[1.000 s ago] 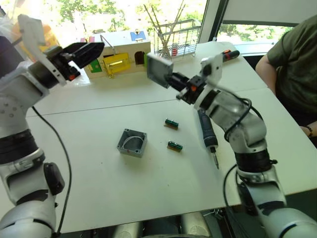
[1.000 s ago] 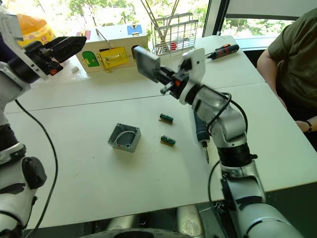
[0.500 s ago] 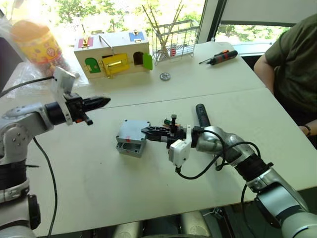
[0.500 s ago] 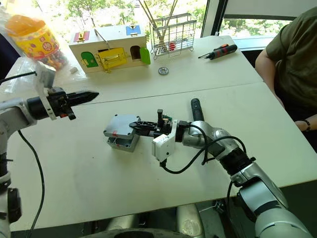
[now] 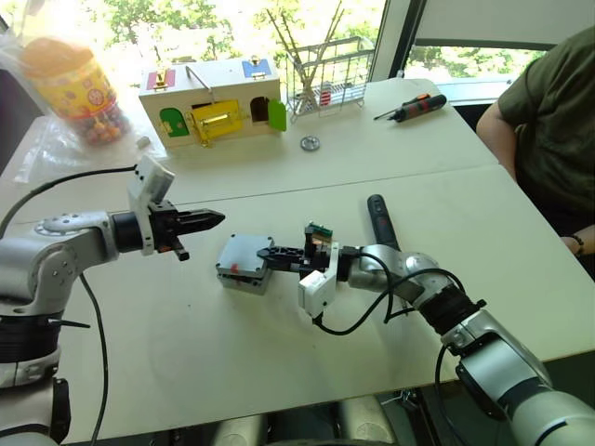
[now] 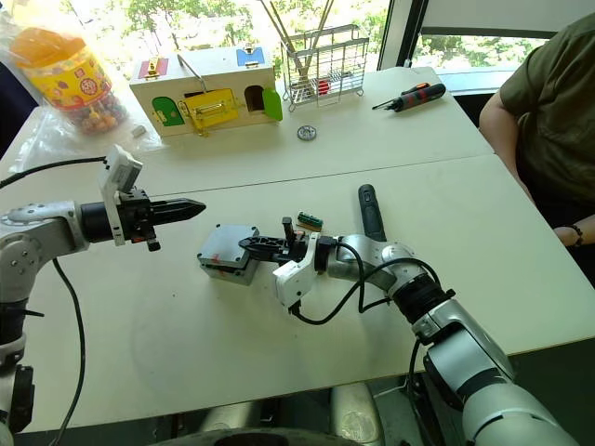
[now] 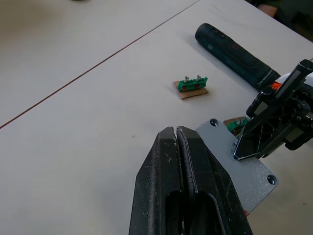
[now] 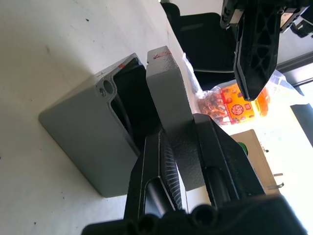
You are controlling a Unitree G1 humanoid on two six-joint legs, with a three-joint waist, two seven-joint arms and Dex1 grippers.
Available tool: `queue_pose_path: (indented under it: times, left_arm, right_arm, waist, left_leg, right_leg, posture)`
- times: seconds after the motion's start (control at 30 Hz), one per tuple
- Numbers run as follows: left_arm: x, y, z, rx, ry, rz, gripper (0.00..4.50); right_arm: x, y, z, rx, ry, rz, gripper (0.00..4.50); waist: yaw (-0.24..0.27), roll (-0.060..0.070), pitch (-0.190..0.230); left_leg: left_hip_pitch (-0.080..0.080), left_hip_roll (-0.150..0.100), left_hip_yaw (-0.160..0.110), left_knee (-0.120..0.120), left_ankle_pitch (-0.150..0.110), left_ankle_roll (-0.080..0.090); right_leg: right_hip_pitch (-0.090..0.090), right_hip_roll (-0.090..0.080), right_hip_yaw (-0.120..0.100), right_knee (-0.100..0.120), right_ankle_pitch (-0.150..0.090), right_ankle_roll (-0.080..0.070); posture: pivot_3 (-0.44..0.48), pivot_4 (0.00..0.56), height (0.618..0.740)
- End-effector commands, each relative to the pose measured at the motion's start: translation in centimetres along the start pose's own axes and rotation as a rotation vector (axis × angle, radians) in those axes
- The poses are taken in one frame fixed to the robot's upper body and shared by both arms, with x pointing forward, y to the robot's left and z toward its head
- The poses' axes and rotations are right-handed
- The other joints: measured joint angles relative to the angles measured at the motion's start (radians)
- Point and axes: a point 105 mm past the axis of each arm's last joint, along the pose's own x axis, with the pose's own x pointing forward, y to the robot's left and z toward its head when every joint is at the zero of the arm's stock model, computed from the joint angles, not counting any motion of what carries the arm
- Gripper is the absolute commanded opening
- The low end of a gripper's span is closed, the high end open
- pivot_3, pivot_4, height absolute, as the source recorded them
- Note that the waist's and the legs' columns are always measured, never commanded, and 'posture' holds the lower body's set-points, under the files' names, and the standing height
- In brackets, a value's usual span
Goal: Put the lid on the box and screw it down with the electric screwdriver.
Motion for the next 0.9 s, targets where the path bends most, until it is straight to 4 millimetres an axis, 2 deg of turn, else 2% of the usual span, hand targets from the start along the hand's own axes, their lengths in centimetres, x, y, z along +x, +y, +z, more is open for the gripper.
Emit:
queue_pose_path:
  times: [0.03, 0.23, 0.43, 0.9]
  left_arm:
    - [0.1, -0.3, 0.7, 0.047, -0.017, -0.012, 0.02]
    - [0.5, -0.7, 0.3, 0.055, 0.001, -0.028, 0.02]
    - [0.9, -1.4, -1.2, 0.087, 0.067, -0.056, 0.02]
    - [1.5, -1.7, -1.6, 0.106, 0.089, -0.073, 0.02]
  right_arm:
    - [0.7, -1.0, 0.2, -0.023, -0.018, -0.037, 0.11]
    - [0.8, -0.5, 0.1, -0.030, -0.014, -0.020, 0.11]
    - [0.3, 0.5, 0.4, -0.023, -0.018, 0.002, 0.11]
    - [0.0, 1.2, 0.6, -0.035, -0.004, 0.005, 0.11]
  waist:
    - [0.000, 0.000, 0.000]
    - [0.000, 0.000, 0.000]
    - [0.000, 0.000, 0.000]
    - [0.001, 0.000, 0.000]
  left_leg:
    - [0.000, 0.000, 0.000, 0.000, 0.000, 0.000]
    - [0.000, 0.000, 0.000, 0.000, 0.000, 0.000]
    - [0.000, 0.000, 0.000, 0.000, 0.000, 0.000]
    - [0.000, 0.000, 0.000, 0.000, 0.000, 0.000]
  right_leg:
    - [0.000, 0.000, 0.000, 0.000, 0.000, 0.000]
    - [0.000, 0.000, 0.000, 0.000, 0.000, 0.000]
    - [0.000, 0.000, 0.000, 0.000, 0.000, 0.000]
    - [0.001, 0.000, 0.000, 0.000, 0.000, 0.000]
  posture:
    - [0.000, 0.150, 0.740]
    - [0.000, 0.150, 0.740]
    - [0.000, 0.150, 0.740]
    - [0.000, 0.150, 0.740]
